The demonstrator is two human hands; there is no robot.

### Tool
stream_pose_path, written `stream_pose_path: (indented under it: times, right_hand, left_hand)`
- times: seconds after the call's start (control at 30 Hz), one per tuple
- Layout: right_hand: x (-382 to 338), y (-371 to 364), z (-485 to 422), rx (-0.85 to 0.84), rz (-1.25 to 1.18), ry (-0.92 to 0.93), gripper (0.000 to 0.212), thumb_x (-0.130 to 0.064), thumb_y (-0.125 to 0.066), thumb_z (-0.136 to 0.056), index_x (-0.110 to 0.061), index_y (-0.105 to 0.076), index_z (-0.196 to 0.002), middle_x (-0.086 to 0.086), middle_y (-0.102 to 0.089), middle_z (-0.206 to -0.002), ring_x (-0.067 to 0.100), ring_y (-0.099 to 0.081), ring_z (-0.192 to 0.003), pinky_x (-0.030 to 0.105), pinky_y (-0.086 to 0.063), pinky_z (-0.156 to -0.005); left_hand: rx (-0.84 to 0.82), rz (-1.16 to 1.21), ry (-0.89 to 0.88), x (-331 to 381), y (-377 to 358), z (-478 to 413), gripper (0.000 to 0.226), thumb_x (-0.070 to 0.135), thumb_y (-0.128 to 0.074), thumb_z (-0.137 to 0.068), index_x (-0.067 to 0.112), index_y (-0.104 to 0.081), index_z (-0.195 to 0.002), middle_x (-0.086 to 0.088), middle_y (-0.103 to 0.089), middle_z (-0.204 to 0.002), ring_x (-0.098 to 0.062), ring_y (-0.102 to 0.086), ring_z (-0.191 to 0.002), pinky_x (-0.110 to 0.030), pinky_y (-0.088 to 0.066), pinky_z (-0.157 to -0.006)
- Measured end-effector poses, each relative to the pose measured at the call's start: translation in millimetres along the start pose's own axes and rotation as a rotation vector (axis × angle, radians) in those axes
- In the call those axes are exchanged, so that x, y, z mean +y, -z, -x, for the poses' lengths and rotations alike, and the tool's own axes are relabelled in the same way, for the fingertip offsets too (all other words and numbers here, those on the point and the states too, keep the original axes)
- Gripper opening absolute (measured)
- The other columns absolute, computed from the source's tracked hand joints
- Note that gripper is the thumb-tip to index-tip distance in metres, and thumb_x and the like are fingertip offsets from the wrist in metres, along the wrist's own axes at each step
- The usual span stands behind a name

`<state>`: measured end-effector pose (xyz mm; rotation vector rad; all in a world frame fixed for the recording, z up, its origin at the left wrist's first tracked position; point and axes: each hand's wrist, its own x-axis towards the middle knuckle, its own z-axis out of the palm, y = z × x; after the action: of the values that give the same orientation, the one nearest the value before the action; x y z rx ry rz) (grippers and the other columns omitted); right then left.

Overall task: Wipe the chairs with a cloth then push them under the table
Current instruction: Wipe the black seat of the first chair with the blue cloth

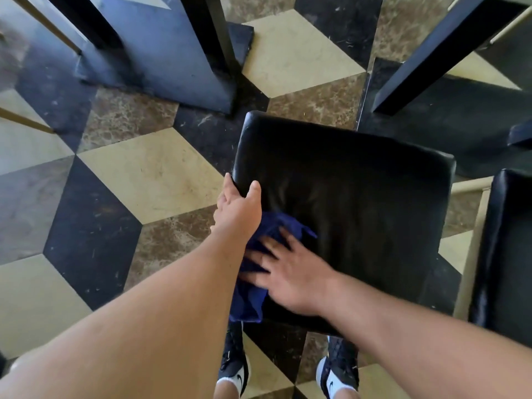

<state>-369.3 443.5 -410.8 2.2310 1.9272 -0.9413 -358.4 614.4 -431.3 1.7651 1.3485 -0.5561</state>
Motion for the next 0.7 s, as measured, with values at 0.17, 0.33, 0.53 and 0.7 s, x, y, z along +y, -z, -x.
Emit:
stream_pose_path:
  times: [0.17, 0.33, 0.53, 0.7]
  right_hand:
    - [100, 37, 6, 0.099, 0.063, -0.227, 0.057, -0.042, -0.041, -0.102, -0.045, -0.031, -0.158, 0.001, -0.021, -0.172, 0.043, -0.011, -0.156, 0.069, -0.007, -0.121]
    - [165, 55, 14, 0.145, 0.037, -0.423, 0.060, -0.047, -0.023, -0.102, -0.046, -0.017, -0.161, -0.002, -0.008, -0.174, 0.038, 0.001, -0.158, 0.067, -0.006, -0.122]
    - [134, 44, 15, 0.222, -0.096, -0.559, 0.058, -0.044, -0.034, -0.101, -0.043, -0.028, -0.159, -0.002, -0.011, -0.174, 0.045, -0.001, -0.156, 0.072, -0.006, -0.120]
    - [51, 4, 54, 0.113, -0.124, -0.441, 0.059, -0.045, -0.042, -0.101, -0.044, -0.030, -0.158, -0.002, -0.006, -0.174, 0.046, 0.008, -0.155, 0.073, -0.003, -0.118]
  left_hand:
    - [0.002, 0.069, -0.056, -3, 0, -1, 0.079, 0.077, -0.027, -0.089, 0.050, -0.005, -0.160, 0.001, -0.019, -0.171, -0.038, -0.026, -0.151, -0.057, -0.019, -0.123]
    - [0.127, -0.190, -0.176, -12, -10, 12, 0.078, 0.069, -0.029, -0.100, 0.041, 0.011, -0.161, 0.003, 0.000, -0.174, -0.034, -0.024, -0.152, -0.056, -0.025, -0.119]
    - [0.106, -0.332, -0.043, 3, -11, 8, 0.083, 0.065, -0.033, -0.102, 0.040, 0.022, -0.158, -0.004, -0.003, -0.173, -0.041, -0.030, -0.148, -0.058, -0.029, -0.118]
    - [0.036, -0.317, 0.067, 24, -4, 1, 0.089, 0.057, -0.042, -0.104, 0.037, 0.026, -0.157, -0.014, -0.017, -0.167, -0.043, -0.041, -0.138, -0.052, -0.030, -0.118]
